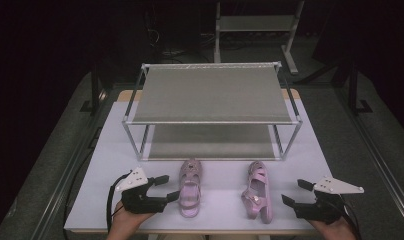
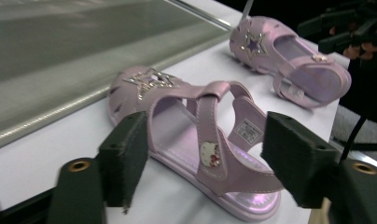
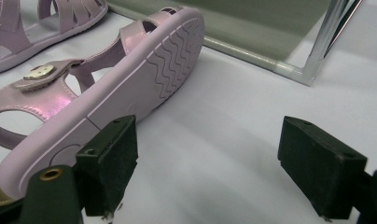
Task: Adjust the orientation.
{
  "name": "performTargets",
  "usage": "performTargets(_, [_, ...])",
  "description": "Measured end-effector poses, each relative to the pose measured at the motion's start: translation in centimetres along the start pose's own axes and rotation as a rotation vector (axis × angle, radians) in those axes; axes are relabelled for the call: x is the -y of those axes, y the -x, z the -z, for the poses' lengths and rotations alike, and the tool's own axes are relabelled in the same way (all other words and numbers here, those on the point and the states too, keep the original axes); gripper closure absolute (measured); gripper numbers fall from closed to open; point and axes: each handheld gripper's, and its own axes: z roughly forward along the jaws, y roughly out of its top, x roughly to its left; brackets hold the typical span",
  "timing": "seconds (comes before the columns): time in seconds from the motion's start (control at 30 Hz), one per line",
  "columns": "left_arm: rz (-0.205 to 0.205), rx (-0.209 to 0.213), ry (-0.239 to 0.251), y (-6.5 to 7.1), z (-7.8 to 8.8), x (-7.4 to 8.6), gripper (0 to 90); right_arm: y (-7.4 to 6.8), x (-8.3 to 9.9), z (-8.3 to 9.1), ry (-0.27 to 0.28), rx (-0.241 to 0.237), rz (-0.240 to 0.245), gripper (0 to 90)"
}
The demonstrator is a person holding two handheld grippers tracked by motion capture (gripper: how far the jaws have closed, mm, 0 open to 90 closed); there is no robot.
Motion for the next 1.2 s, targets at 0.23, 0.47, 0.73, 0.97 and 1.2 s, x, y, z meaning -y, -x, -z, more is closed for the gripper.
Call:
performTargets(0.23, [0.033, 0.007, -0.034, 0.2, -1.0, 0.0, 41.6, -0.3, -0.1, -0.1, -0.004, -0.005, 0.004, 19.6])
performTargets(0.47, [0.052, 0.012, -0.042, 0.3, -1.8, -0.2, 49.9, -0.5, -0.1, -0.3, -0.011, -0.01, 0.014, 19.6])
performTargets(0.73, [0.032, -0.035, -0.116, 1.3, -3.1, -0.2, 59.4, -0.4, -0.1, 0.0, 0.003, -0.001, 0.012, 19.6])
performTargets(0.97, [0.052, -0.082, -0.118, 1.6, -3.1, 0.1, 70.3, -0.4, -0.1, 0.1, 0.011, 0.005, 0.012, 19.6])
performTargets(1.2, [0.102, -0.098, -0.096, 1.0, -2.5, 0.6, 78.5, -0.4, -0.2, 0.2, 0.015, 0.008, 0.01, 19.6])
